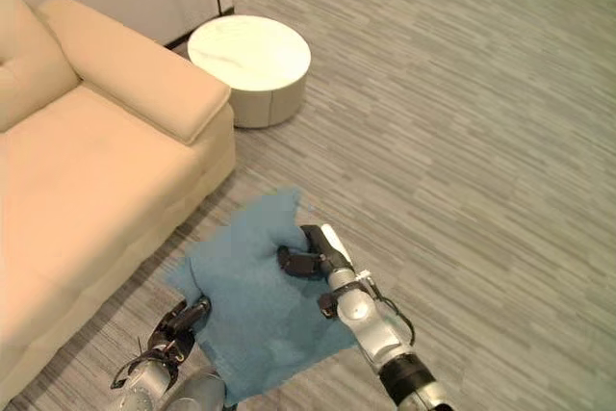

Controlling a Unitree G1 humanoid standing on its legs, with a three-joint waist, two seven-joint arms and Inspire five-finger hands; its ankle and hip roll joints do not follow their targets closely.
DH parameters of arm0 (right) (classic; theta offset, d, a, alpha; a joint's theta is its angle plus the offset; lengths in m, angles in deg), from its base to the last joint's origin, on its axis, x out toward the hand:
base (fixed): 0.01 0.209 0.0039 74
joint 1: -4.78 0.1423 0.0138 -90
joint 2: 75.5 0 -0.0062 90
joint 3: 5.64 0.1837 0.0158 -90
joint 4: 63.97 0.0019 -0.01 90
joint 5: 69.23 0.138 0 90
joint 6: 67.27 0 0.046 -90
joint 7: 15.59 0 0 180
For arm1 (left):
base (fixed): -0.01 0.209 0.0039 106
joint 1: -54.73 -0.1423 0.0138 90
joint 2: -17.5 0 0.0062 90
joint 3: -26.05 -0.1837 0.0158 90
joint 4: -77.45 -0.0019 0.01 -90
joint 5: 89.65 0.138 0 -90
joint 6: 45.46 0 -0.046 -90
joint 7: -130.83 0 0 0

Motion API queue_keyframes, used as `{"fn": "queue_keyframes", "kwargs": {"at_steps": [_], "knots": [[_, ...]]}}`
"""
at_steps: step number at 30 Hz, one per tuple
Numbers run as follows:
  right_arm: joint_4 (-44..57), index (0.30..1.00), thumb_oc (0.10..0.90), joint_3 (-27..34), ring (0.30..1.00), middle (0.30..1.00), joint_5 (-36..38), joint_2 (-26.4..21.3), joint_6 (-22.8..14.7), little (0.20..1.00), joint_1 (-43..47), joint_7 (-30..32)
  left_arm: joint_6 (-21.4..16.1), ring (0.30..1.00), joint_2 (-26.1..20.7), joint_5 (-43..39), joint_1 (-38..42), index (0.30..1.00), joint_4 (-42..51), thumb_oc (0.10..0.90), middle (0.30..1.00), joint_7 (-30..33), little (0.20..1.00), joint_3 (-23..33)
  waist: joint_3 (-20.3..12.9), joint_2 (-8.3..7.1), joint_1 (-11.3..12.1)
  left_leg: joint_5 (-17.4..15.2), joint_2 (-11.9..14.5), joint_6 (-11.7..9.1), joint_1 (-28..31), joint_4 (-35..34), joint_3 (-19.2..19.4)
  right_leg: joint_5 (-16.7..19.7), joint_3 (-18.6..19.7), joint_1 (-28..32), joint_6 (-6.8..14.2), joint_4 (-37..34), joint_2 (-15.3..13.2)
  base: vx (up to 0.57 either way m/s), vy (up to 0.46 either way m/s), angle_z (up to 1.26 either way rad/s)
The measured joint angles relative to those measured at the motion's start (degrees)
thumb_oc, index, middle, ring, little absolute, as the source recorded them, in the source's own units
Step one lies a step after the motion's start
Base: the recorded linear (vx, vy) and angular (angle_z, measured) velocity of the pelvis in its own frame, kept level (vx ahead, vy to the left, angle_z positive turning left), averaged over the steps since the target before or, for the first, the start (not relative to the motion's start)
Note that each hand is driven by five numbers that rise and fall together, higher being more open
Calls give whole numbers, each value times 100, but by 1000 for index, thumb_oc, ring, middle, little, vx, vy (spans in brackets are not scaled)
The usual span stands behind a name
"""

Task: Pick up all the scattered cushions and arrange them neatly on the sofa.

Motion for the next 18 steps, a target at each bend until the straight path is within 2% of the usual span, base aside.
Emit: {"fn": "queue_keyframes", "kwargs": {"at_steps": [1, 2, 3, 4, 5, 6, 7, 8, 9, 10, 11, 12, 13, 14, 15, 18], "knots": [[105, 300, 400, 14, 300, 300, -35, -8, 1, 300, 17, -38, -2, 300, 9, -3, -9, 300, 62, 400, 300, 14, 300, 33, 49, 65, 13, -158, 12, 115, 131, -36, -224, -69, -24, -148, -100, 129, -1, 452, 69, 96], [324, 300, 400, 5, 300, 300, -123, -18, -4, 300, 16, -77, -3, 300, 21, -7, -27, 300, 135, 400, 300, 36, 300, 77, 166, 261, -125, -42, 128, -22, 449, -215, -462, -325, -128, -536, -218, 169, -14, 374, -38, 80], [359, 300, 400, -17, 300, 300, -127, -19, -4, 300, 16, -80, -5, 300, 11, -7, -52, 300, 176, 400, 300, 38, 300, 113, 166, 263, -103, -141, 125, 14, 521, -221, -518, -335, -85, -760, -220, 171, -36, 546, -110, 103], [396, 300, 400, -14, 300, 300, -143, -2, -5, 300, 25, -86, -52, 300, -5, -12, -42, 300, 200, 400, 300, 63, 300, 128, 189, 312, -156, -250, 155, -88, 630, -251, -852, -569, 54, -1015, -377, -119, 75, 303, -106, 73], [406, 300, 400, -23, 300, 300, -144, -3, -6, 300, 29, -86, -61, 300, 0, -12, -12, 300, 207, 400, 300, 69, 300, 126, 201, 378, -247, -243, 193, -143, 656, -271, -1089, -701, 196, -1110, -448, -470, 203, 358, -167, 158], [404, 300, 400, -30, 300, 300, -145, -86, -5, 300, 37, -77, -123, 300, 6, -13, 50, 300, 212, 400, 300, 69, 300, 117, 207, 424, -458, -193, 228, -256, 729, -365, -1427, -707, 640, -1334, -421, -1312, 382, 190, -97, 154], [404, 300, 400, -36, 300, 300, -146, -125, -5, 300, 42, -76, -155, 300, 6, -15, 47, 300, 218, 400, 300, 70, 300, 122, 200, 408, -414, -219, 183, -295, 777, -379, -1623, -667, 795, -1496, -405, -1457, 345, 343, -199, 180], [394, 300, 400, -56, 300, 300, -159, -178, -3, 300, 44, -76, -215, 300, 2, -19, 43, 300, 227, 400, 300, 72, 300, 120, 190, 397, -506, -296, 131, -412, 806, -339, -1878, -510, 1142, -1669, -381, -1948, 279, 161, -109, 128], [384, 300, 400, -130, 300, 300, -175, -184, -2, 300, 77, -75, -294, 300, 4, -18, -2, 300, 243, 400, 300, 73, 300, 139, 169, 402, -419, -412, 110, -485, 863, -340, -2179, -175, 1156, -1910, -367, -2184, 175, 319, -230, 126], [369, 300, 400, -165, 300, 300, -194, -164, -2, 300, 114, -72, -341, 300, 1, -20, -14, 300, 245, 400, 300, 89, 300, 144, 160, 396, -478, -495, 115, -526, 827, -264, -2177, -15, 1217, -1943, -332, -2370, 125, 171, -132, 120], [363, 300, 400, -289, 300, 300, -209, -127, -5, 300, 125, -74, -377, 300, -58, -20, -73, 300, 249, 400, 300, 141, 300, 148, 91, 277, -460, -661, 39, -601, 798, -125, -2198, 800, 1211, -1969, -379, -2793, -50, 268, -249, 93], [283, 300, 400, -373, 300, 300, -212, -160, -7, 300, 175, -76, -383, 300, 24, -32, -81, 300, 176, 400, 300, 175, 300, 181, 42, 409, -428, -807, 149, -720, 799, -74, -2313, 717, 1126, -1939, -435, -2700, 51, 97, -119, 106], [142, 300, 400, -466, 300, 300, -216, -124, 5, 300, 271, -69, -372, 300, 41, -109, -139, 300, 207, 400, 300, 222, 300, 181, 28, 513, -369, -735, 290, -841, 700, 16, -2538, 592, 929, -1769, -476, -2728, 163, 146, -186, 86], [115, 300, 400, -484, 300, 300, -216, -166, 24, 300, 258, -67, -377, 300, 94, -130, -154, 300, 211, 400, 300, 242, 300, 167, -7, 559, -415, -749, 330, -866, 732, 63, -2715, 549, 739, -1640, -562, -2811, 220, 83, -124, 105], [90, 300, 400, -536, 300, 300, -217, -179, 29, 300, 389, -105, -402, 300, 112, -140, -221, 300, 223, 400, 300, 252, 300, 179, -11, 585, -308, -610, 481, -1052, 713, 32, -2581, 465, 619, -1542, -694, -2793, 327, 190, -244, 98], [94, 300, 400, -561, 300, 300, -207, -175, 28, 300, 461, -62, -386, 300, 197, -167, -259, 300, 250, 400, 300, 253, 300, 172, -35, 556, -346, -476, 663, -1292, 715, 17, -2866, 367, 421, -1250, -805, -2999, 495, 109, -156, 74]]}}
